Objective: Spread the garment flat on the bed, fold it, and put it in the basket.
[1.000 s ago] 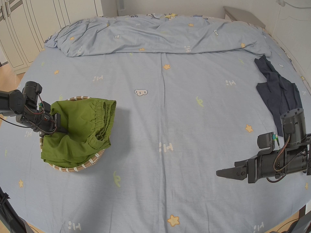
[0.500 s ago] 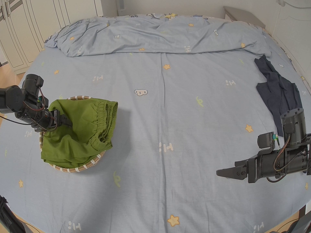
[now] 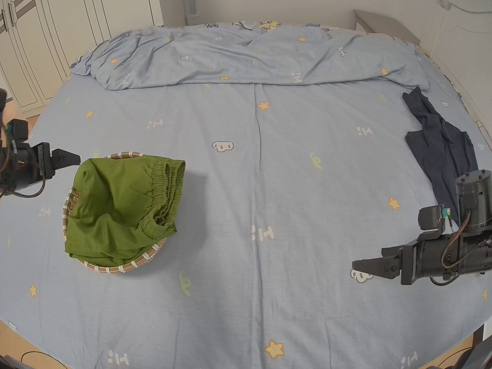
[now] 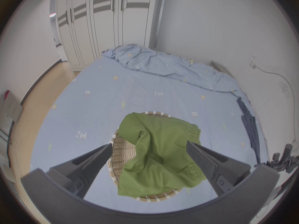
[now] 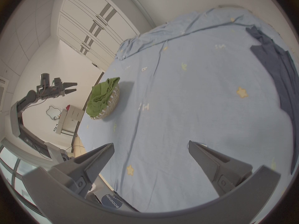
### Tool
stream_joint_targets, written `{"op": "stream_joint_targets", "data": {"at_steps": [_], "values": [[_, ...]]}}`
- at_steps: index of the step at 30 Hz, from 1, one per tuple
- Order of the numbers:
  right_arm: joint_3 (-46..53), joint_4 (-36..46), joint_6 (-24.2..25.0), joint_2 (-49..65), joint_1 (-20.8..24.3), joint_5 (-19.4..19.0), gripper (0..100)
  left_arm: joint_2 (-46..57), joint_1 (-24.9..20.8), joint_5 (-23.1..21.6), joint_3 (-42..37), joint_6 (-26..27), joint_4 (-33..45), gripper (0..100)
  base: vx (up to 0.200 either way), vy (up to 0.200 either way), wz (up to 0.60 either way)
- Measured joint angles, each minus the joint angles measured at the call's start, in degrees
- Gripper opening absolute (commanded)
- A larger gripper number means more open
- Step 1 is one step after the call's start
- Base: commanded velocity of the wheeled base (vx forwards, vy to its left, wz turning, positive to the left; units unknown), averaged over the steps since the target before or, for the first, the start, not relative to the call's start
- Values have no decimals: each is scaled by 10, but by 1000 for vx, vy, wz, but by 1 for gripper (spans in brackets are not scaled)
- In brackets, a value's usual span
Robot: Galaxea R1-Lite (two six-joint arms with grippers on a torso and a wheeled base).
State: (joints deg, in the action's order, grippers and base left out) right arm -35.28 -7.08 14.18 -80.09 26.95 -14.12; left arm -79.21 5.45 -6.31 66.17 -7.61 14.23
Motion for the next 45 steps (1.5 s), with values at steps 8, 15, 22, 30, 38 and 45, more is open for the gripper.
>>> {"op": "stream_joint_targets", "data": {"at_steps": [8, 15, 22, 30, 38, 45], "values": [[62, -16, -13, 145, -19, 36, 100, 177, -12, 0, -111, -1, -9, 100, 0, 0, 0], [135, 10, -27, 326, -39, 47, 100, 327, -15, -4, -223, 0, -11, 100, 0, 0, 0], [185, 83, -46, 518, -68, 57, 100, 499, -17, -28, -353, 0, -11, 100, 0, 0, 0], [256, 130, -79, 697, -84, 154, 100, 672, -18, 1, -558, 9, -77, 100, 0, 0, 0], [316, 99, -40, 773, -84, 296, 100, 737, -19, 43, -642, 63, -133, 100, 0, 0, 0], [326, 99, -39, 789, -99, 323, 100, 754, -26, 49, -651, 125, -143, 100, 0, 0, 0]]}}
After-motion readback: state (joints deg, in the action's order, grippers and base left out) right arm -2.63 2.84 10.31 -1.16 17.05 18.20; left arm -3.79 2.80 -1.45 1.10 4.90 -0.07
